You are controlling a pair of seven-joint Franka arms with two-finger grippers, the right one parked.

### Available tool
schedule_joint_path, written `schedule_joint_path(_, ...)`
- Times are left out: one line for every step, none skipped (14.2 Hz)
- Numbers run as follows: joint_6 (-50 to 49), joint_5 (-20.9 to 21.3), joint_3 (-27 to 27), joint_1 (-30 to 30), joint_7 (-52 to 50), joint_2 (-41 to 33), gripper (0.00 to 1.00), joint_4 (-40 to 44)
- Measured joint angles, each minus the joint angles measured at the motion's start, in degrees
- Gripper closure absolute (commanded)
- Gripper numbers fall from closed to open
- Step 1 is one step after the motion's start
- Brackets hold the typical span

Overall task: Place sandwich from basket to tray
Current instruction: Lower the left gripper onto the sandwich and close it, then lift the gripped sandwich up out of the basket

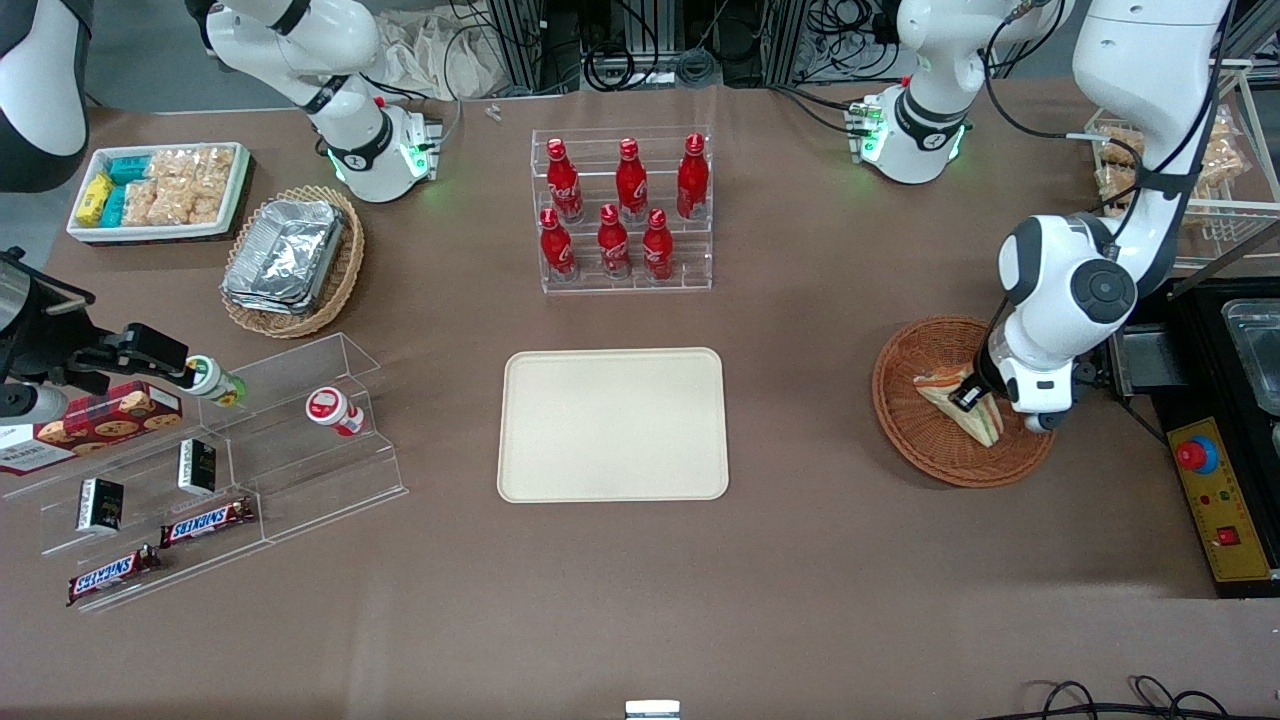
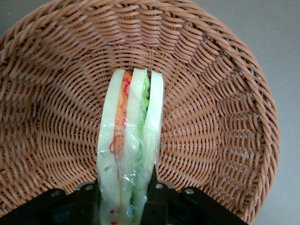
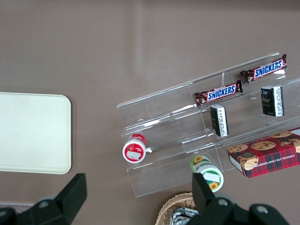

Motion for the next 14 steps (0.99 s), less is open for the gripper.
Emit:
schedule_joint_path(0.0, 0.0, -0.1, 0.0, 0.1, 0.0, 0.77, 0.2)
schedule_joint_path(0.0, 0.0, -0.1, 0.0, 0.1, 0.0, 0.77, 0.5)
schedule_joint_path(-0.6, 0.1, -0.2, 0.0, 0.3, -0.1, 0.77, 1.1)
schedule_joint_path(-2.9, 0.1, -0.2, 0.0, 0.9, -0.4, 0.76, 2.5)
schedule_joint_path(-8.1, 0.1, -0.3, 0.0, 1.8, -0.8, 0.75, 5.0)
schedule_joint_path(-15.3, 0.1, -0.3, 0.0, 2.7, -1.4, 0.74, 8.9)
schedule_joint_path(-23.1, 0.1, -0.3, 0.0, 3.8, -1.8, 0.71, 14.0)
schedule_joint_path(-30.3, 0.1, -0.4, 0.0, 5.2, -2.2, 0.7, 19.4)
schedule_joint_path(-36.6, 0.1, -0.5, -0.1, 7.1, -2.6, 0.7, 25.0)
schedule_joint_path(-41.5, 0.1, -0.7, -0.1, 9.5, -2.9, 0.7, 29.8)
schedule_joint_path(-45.1, 0.1, -1.0, -0.2, 12.1, -3.1, 0.65, 33.9)
schedule_joint_path(-47.9, 0.1, -1.8, -0.2, 14.5, -3.1, 0.63, 37.4)
schedule_joint_path(-49.9, 0.1, -3.0, -0.2, 16.3, -3.1, 0.64, 40.1)
schedule_joint_path(-51.4, 0.1, -4.8, -0.2, 17.7, -3.1, 0.65, 42.0)
